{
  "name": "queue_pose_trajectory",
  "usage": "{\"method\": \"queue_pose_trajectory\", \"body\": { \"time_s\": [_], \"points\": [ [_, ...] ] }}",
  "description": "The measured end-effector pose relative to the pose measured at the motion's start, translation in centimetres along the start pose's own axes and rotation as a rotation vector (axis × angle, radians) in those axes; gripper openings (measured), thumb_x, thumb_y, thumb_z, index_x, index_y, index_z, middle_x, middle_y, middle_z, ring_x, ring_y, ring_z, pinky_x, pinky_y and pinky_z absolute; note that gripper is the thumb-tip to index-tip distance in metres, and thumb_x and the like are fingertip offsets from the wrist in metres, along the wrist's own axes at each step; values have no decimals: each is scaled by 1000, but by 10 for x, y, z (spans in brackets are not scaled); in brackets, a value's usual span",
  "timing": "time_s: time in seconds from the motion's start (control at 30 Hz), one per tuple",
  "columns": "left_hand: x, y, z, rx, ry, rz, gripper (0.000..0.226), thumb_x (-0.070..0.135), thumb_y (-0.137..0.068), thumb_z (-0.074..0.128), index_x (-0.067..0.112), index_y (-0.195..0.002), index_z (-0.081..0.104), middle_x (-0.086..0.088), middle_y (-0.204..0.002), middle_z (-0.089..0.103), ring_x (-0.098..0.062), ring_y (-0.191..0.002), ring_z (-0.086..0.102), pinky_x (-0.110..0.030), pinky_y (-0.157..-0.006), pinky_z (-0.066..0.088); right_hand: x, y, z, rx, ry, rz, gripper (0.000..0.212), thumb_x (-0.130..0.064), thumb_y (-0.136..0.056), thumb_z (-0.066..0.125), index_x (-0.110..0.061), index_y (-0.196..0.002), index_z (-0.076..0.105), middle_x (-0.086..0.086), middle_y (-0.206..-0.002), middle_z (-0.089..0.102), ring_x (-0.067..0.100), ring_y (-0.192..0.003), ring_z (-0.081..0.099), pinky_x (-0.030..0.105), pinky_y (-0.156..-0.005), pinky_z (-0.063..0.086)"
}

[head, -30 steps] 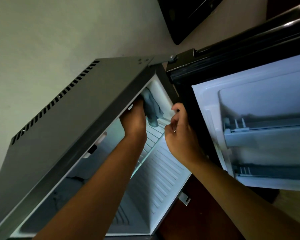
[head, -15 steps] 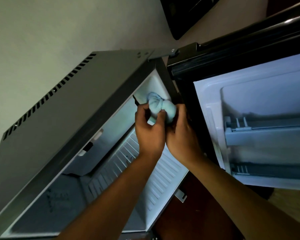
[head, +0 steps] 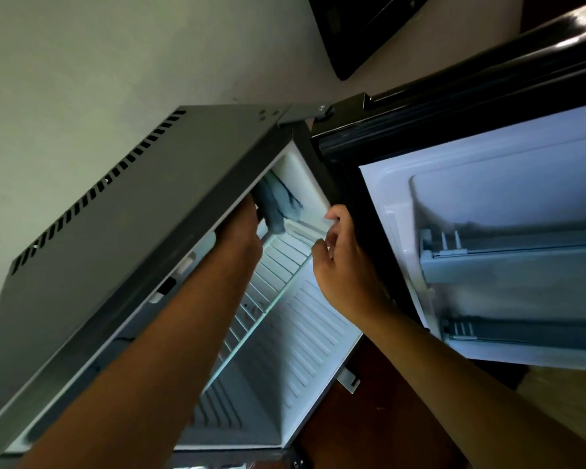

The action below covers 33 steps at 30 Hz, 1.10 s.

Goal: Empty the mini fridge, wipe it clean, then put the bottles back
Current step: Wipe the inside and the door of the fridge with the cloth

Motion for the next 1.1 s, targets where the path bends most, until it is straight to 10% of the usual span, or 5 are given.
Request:
{"method": "queue_pose_trajectory", "body": {
  "time_s": [0.1, 0.27, 0.4, 0.7, 1.1],
  "points": [
    [1, 5, 5, -2, 2, -39, 26, 27, -104, 44, 30, -82, 58, 14, -83, 61, -16, -120, 59, -21, -82, 49, 1, 0, -1, -21, -4, -2, 39, -12, -95, 50, -15, -132, 38, 19, -116, 53, 28, -95, 56, 33, -80, 49],
    [-13, 23, 10, 148, 1, 280, 14, 25, -90, 66, 20, -102, 66, 9, -96, 71, -11, -91, 69, -42, -86, 58, 7, 0, 2, -15, 13, 16, 47, -14, -93, 51, -18, -138, 36, 11, -125, 57, 30, -109, 59, 33, -85, 49],
    [-36, 42, 18, 60, -87, 409, 11, 18, -95, 63, 19, -85, 59, 16, -66, 64, 2, -59, 59, -18, -53, 46, 11, -2, 4, 6, 62, 10, 62, -9, -88, 53, -22, -145, 31, 9, -134, 55, 32, -120, 54, 38, -88, 48],
    [-33, 26, 19, 208, -182, 296, 16, 23, -98, 56, 39, -96, 55, 4, -97, 68, -12, -88, 67, -37, -85, 57, 13, 2, 2, 45, 37, -109, 47, -4, -84, 57, -20, -126, 44, 4, -119, 57, 26, -105, 60, 43, -79, 53],
    [-29, 1, 9, 112, -60, 45, 33, 8, -97, 54, 7, -130, 53, -20, -121, 65, -32, -111, 64, -51, -101, 50, 14, 4, 1, 54, 27, -69, 46, -7, -86, 57, -25, -125, 42, 0, -103, 51, 19, -93, 56, 34, -75, 51]
  ]
}}
Point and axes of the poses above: each hand's wrist, its own y-axis away from the middle knuckle, its own z-axis out of the palm, x = y × z, the point moved 2 cm from there along -y, towards the middle knuckle
